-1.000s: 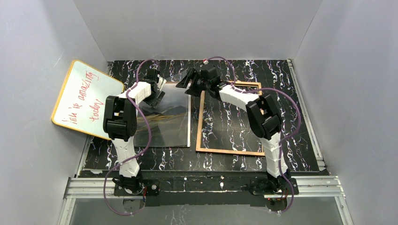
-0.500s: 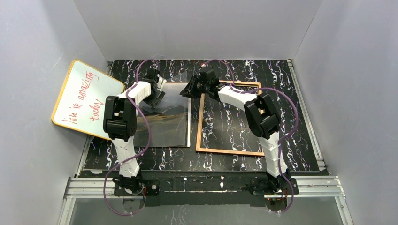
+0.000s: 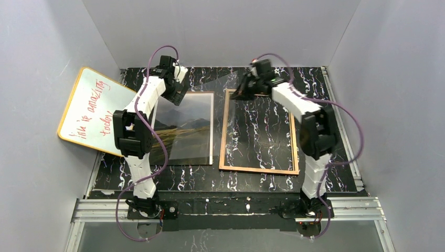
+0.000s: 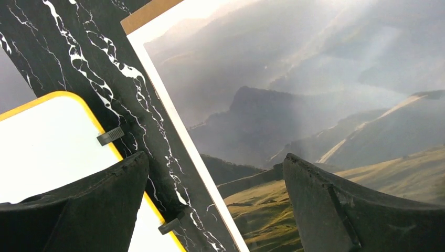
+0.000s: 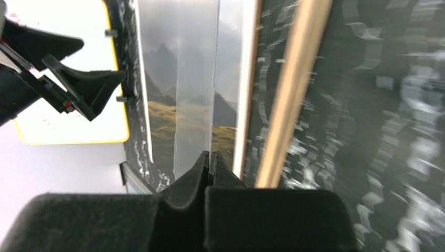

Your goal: Put the photo into the frame

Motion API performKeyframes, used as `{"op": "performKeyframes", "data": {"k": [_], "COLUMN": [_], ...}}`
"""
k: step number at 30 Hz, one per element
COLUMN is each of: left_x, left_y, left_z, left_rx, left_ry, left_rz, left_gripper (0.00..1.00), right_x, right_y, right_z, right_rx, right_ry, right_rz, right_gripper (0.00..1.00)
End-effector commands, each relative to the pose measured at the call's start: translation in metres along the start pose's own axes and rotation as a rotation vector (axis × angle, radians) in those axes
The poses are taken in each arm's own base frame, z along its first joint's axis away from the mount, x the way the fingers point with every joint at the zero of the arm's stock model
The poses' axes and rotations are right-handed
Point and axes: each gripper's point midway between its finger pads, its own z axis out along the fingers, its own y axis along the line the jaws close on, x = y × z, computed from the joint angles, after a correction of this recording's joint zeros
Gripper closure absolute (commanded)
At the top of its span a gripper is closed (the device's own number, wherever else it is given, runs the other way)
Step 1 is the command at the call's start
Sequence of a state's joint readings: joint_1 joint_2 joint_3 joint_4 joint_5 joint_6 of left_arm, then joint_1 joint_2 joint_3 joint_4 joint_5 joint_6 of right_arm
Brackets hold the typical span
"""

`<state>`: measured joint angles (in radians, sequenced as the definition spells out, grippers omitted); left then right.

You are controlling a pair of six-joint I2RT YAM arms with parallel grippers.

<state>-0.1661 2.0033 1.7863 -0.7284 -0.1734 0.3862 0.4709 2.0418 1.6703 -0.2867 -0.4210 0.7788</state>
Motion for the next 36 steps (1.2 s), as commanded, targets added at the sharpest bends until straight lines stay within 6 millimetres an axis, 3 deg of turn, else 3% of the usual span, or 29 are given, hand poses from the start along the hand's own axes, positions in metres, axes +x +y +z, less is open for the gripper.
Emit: {"op": "performKeyframes", "data": {"k": [1, 6, 12, 14, 20, 25, 28, 32, 36], "left_x": [0.006, 0.018, 0.015, 0.011, 0.01, 0.016, 0.016, 0.013, 0.011], "left_y": [-0.017, -0.045, -0.094, -0.109, -0.138, -0.146, -0.145, -0.139, -0.132], "left_z": [-0.022, -0.003, 0.002, 0.001, 0.007, 0.009, 0.006, -0.001, -0.004], "left_rx": [0.047, 0.037, 0.05, 0.065, 0.076, 0.071, 0.069, 0.048, 0.021], "left_ry": [0.024, 0.065, 0.053, 0.038, 0.042, 0.041, 0.036, 0.021, 0.012], "left_rz": [0.061, 0.136, 0.22, 0.236, 0.287, 0.312, 0.319, 0.331, 0.337], "left_gripper": [0.02, 0.02, 0.02, 0.02, 0.02, 0.02, 0.02, 0.02, 0.02], "right_x": [0.0, 0.014, 0.014, 0.012, 0.021, 0.032, 0.035, 0.05, 0.083], "right_y": [-0.045, -0.119, -0.156, -0.163, -0.172, -0.187, -0.186, -0.174, -0.174], "right_z": [-0.091, -0.141, -0.161, -0.164, -0.156, -0.164, -0.175, -0.171, -0.157], "right_rx": [0.164, 0.42, 0.545, 0.584, 0.528, 0.562, 0.576, 0.48, 0.393], "right_ry": [0.022, -0.01, -0.024, -0.031, -0.039, -0.038, -0.079, -0.07, 0.011], "right_rz": [-0.037, -0.017, 0.003, -0.002, 0.066, 0.12, 0.127, 0.151, 0.242], "right_gripper": [0.99, 0.99, 0.99, 0.9, 0.42, 0.19, 0.04, 0.01, 0.01]}}
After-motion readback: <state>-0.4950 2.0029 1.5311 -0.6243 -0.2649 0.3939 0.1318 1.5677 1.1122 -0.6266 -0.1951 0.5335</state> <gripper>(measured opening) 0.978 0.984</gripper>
